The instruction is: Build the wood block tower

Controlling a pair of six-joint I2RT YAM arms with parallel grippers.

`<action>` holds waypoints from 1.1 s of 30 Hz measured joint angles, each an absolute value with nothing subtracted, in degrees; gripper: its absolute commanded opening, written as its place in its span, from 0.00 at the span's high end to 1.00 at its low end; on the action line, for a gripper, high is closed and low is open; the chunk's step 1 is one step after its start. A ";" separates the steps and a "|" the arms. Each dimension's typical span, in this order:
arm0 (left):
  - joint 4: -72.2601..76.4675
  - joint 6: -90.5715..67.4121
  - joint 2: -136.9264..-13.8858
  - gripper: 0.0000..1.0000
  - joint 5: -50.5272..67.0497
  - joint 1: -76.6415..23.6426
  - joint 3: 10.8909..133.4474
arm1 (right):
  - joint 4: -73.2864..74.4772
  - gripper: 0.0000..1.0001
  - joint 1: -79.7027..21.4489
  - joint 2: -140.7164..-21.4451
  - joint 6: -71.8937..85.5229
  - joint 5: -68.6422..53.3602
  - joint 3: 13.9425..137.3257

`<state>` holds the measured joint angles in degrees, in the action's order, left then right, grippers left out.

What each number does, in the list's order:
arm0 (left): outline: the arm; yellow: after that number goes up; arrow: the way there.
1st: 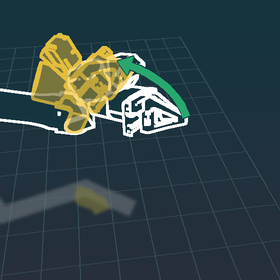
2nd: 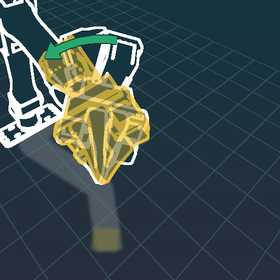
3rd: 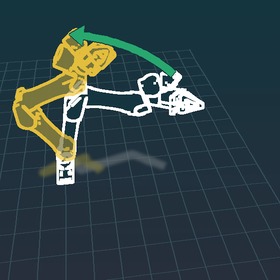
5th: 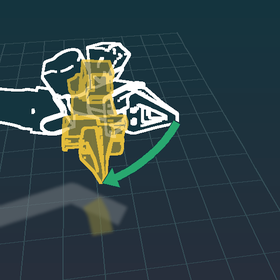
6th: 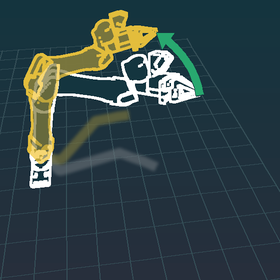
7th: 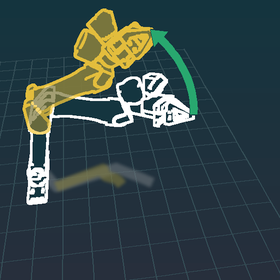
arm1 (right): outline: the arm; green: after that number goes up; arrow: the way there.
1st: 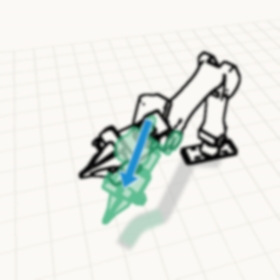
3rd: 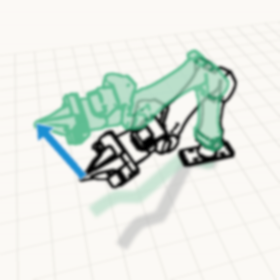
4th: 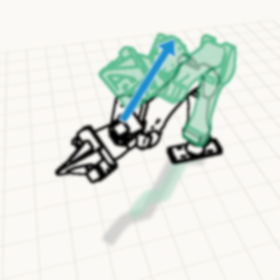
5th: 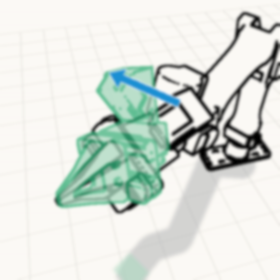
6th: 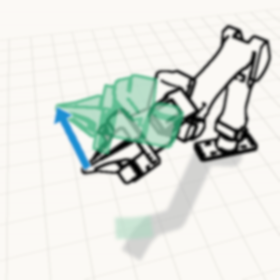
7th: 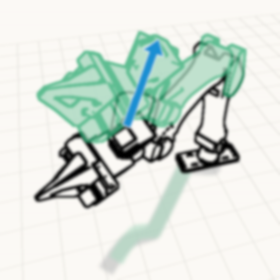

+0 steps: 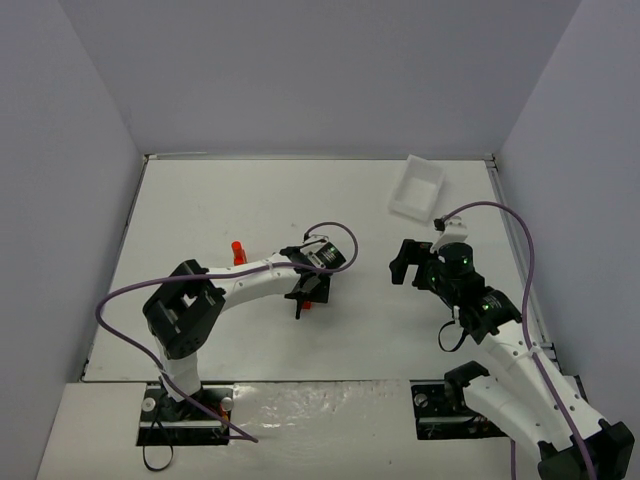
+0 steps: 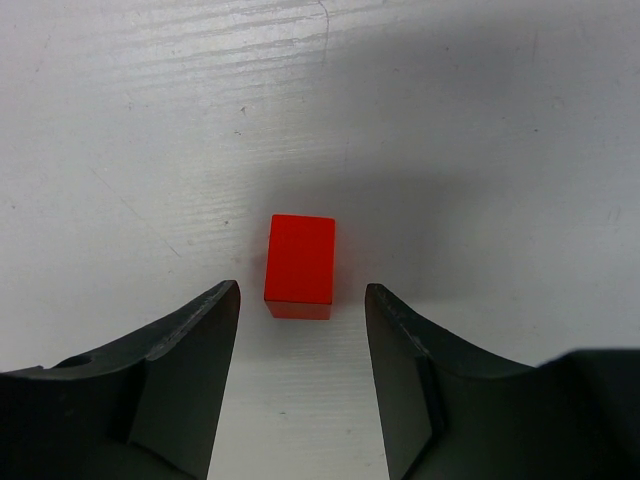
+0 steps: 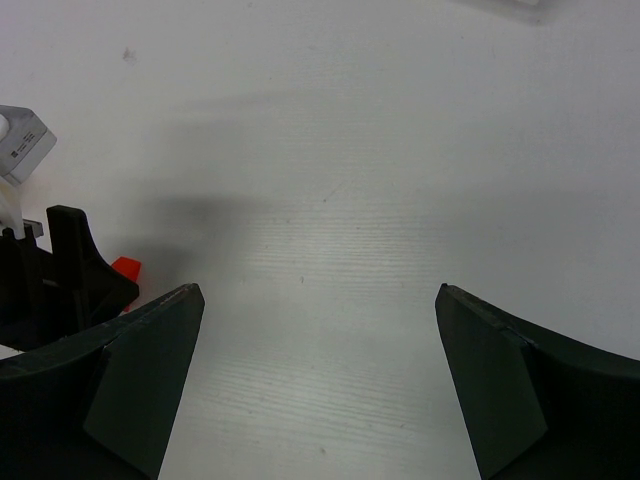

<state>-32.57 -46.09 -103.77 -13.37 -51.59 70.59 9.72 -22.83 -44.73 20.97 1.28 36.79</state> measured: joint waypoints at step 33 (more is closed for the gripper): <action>-36.60 -45.03 -102.66 1.00 -13.79 -51.29 72.77 | 10.02 0.00 -22.83 -44.53 20.18 1.06 36.03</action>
<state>-36.60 -45.03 -102.66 -13.79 -51.29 72.77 10.02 -22.83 -44.53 20.18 1.06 36.03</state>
